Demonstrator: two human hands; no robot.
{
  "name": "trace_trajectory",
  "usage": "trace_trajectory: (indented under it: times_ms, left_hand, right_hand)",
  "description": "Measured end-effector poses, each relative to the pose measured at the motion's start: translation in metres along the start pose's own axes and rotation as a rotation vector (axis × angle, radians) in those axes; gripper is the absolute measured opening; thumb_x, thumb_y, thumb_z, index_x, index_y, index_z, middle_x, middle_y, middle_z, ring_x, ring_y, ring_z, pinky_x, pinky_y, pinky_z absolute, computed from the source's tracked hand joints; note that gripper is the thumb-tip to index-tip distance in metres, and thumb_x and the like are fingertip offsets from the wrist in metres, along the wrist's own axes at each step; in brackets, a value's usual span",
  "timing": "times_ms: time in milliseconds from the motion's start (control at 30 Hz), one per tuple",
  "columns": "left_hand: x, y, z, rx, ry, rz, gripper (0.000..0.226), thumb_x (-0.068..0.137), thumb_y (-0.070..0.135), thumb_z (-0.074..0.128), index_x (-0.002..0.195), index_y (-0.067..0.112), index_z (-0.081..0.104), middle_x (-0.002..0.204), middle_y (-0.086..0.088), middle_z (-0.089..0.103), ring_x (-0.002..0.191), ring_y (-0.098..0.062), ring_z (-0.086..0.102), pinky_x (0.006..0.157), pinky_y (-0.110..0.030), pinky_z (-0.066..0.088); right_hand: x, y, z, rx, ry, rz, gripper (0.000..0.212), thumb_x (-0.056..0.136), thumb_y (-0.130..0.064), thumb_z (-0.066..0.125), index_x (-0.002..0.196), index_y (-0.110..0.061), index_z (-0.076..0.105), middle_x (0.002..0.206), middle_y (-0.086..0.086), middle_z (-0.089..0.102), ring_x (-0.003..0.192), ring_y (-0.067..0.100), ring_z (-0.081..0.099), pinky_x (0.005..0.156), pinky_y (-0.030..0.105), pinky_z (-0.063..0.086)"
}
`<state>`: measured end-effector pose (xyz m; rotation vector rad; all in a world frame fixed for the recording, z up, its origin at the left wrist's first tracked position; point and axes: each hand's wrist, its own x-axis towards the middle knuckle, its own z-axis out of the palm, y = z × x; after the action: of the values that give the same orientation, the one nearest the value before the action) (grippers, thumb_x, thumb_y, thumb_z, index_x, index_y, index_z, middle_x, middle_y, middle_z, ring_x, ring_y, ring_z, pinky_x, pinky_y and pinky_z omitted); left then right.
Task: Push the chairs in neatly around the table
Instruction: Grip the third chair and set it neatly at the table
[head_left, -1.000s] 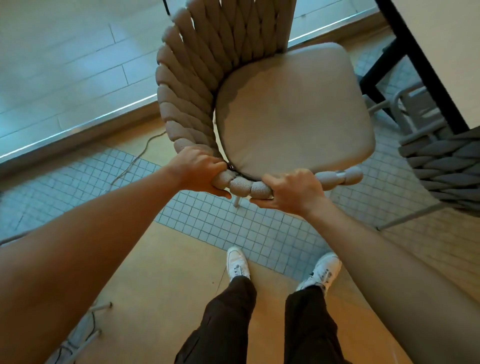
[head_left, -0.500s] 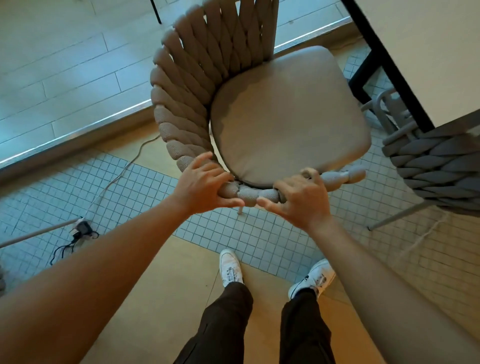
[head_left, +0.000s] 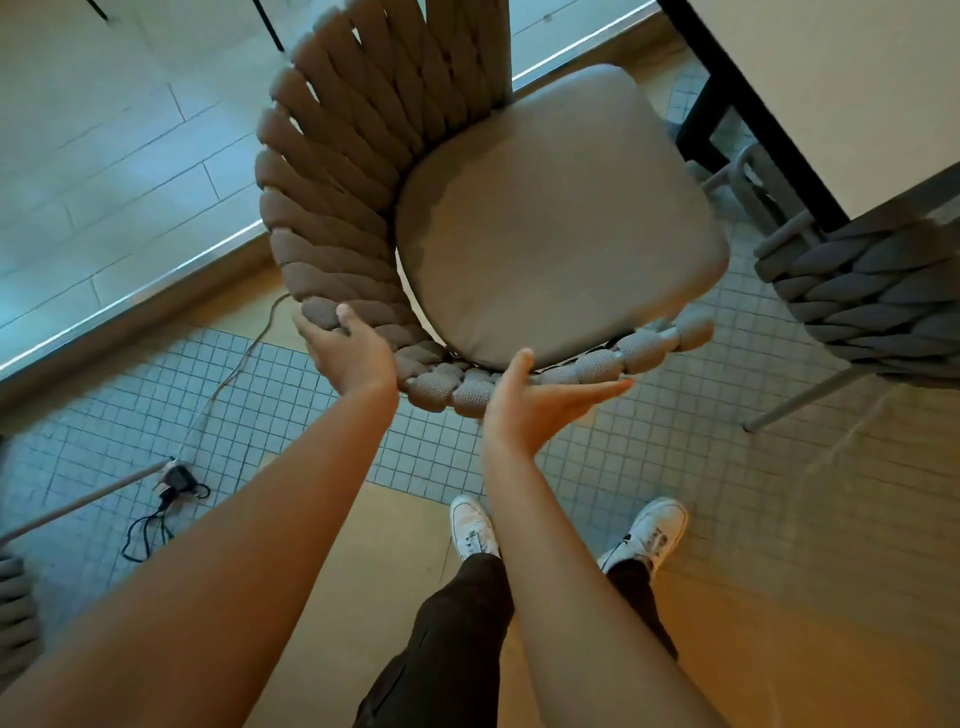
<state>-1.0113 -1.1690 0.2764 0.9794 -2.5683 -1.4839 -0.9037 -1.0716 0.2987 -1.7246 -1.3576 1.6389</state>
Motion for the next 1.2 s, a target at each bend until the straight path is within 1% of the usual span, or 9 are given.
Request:
trace_trajectory:
  times_ms: [67, 133, 233, 333, 533, 733, 833, 1067, 1200]
  left_hand:
    - [0.001, 0.001, 0.001, 0.001, -0.005, 0.003, 0.064, 0.105, 0.037, 0.045, 0.161, 0.024, 0.016, 0.161, -0.01, 0.034, 0.14, -0.029, 0.045, 0.107, -0.036, 0.043]
    - [0.004, 0.006, 0.004, -0.016, -0.019, -0.01, 0.064, 0.106, 0.036, 0.045, 0.162, 0.024, 0.015, 0.161, -0.01, 0.034, 0.139, -0.028, 0.046, 0.107, -0.043, 0.046]
    - [0.004, 0.015, 0.013, -0.032, -0.027, 0.001, 0.064, 0.106, 0.032, 0.046, 0.162, 0.021, 0.016, 0.16, -0.011, 0.034, 0.139, -0.028, 0.045, 0.106, -0.036, 0.044]
    - [0.006, 0.022, 0.022, -0.057, -0.047, 0.012, 0.064, 0.106, 0.028, 0.047, 0.162, 0.018, 0.016, 0.159, -0.012, 0.035, 0.137, -0.028, 0.047, 0.105, -0.035, 0.045]
    - [0.007, 0.022, 0.02, -0.055, -0.078, 0.026, 0.064, 0.106, 0.025, 0.047, 0.161, 0.017, 0.016, 0.161, -0.011, 0.031, 0.139, -0.027, 0.044, 0.107, -0.034, 0.043]
    - [0.002, 0.013, 0.015, -0.027, -0.087, -0.001, 0.066, 0.105, 0.028, 0.047, 0.161, 0.017, 0.014, 0.161, -0.011, 0.03, 0.143, -0.029, 0.04, 0.113, -0.048, 0.041]
    - [0.001, 0.012, 0.015, -0.021, -0.074, -0.004, 0.066, 0.105, 0.029, 0.046, 0.162, 0.017, 0.013, 0.163, -0.011, 0.028, 0.144, -0.029, 0.038, 0.115, -0.047, 0.039]
    - [-0.002, 0.014, 0.017, -0.026, -0.053, 0.001, 0.065, 0.106, 0.028, 0.046, 0.162, 0.017, 0.014, 0.163, -0.011, 0.027, 0.145, -0.028, 0.036, 0.114, -0.037, 0.038]
    - [-0.003, 0.019, 0.02, -0.053, -0.063, -0.009, 0.066, 0.106, 0.027, 0.046, 0.162, 0.016, 0.012, 0.163, -0.011, 0.027, 0.145, -0.028, 0.038, 0.116, -0.045, 0.039]
  right_hand:
    - [0.003, 0.001, 0.003, -0.016, 0.031, -0.007, 0.111, 0.093, -0.005, 0.064, 0.159, -0.027, -0.022, 0.165, 0.021, 0.014, 0.135, 0.031, 0.047, 0.094, 0.026, 0.051]
    - [0.008, -0.001, 0.006, -0.019, 0.032, -0.008, 0.108, 0.091, 0.0, 0.059, 0.16, -0.025, -0.021, 0.161, 0.023, 0.022, 0.122, 0.025, 0.054, 0.08, 0.018, 0.054]
    - [0.019, -0.01, 0.011, -0.012, 0.052, -0.01, 0.106, 0.09, 0.003, 0.056, 0.16, -0.022, -0.019, 0.159, 0.023, 0.024, 0.119, 0.024, 0.056, 0.082, 0.016, 0.054]
    - [0.029, -0.018, 0.016, -0.025, 0.062, -0.014, 0.106, 0.09, 0.003, 0.056, 0.16, -0.022, -0.019, 0.16, 0.024, 0.025, 0.122, 0.029, 0.058, 0.089, 0.033, 0.059]
    - [0.032, -0.021, 0.014, -0.029, 0.047, 0.002, 0.108, 0.09, 0.002, 0.057, 0.16, -0.024, -0.02, 0.154, 0.022, 0.031, 0.111, 0.027, 0.065, 0.085, 0.039, 0.062]
    - [0.03, -0.019, 0.007, -0.047, 0.049, -0.009, 0.107, 0.09, 0.002, 0.057, 0.16, -0.025, -0.019, 0.156, 0.023, 0.03, 0.109, 0.024, 0.063, 0.077, 0.024, 0.06]
    - [0.03, -0.017, 0.006, -0.066, 0.051, -0.02, 0.107, 0.09, 0.001, 0.058, 0.16, -0.024, -0.019, 0.157, 0.024, 0.027, 0.113, 0.028, 0.063, 0.083, 0.032, 0.061]
    - [0.035, -0.013, 0.006, -0.068, 0.037, -0.059, 0.107, 0.09, 0.003, 0.059, 0.16, -0.023, -0.018, 0.156, 0.024, 0.029, 0.094, 0.012, 0.059, 0.061, 0.008, 0.053]
    - [0.042, -0.017, 0.007, -0.069, 0.027, -0.071, 0.106, 0.089, 0.002, 0.057, 0.16, -0.02, -0.018, 0.156, 0.022, 0.029, 0.104, 0.017, 0.06, 0.065, 0.009, 0.054]
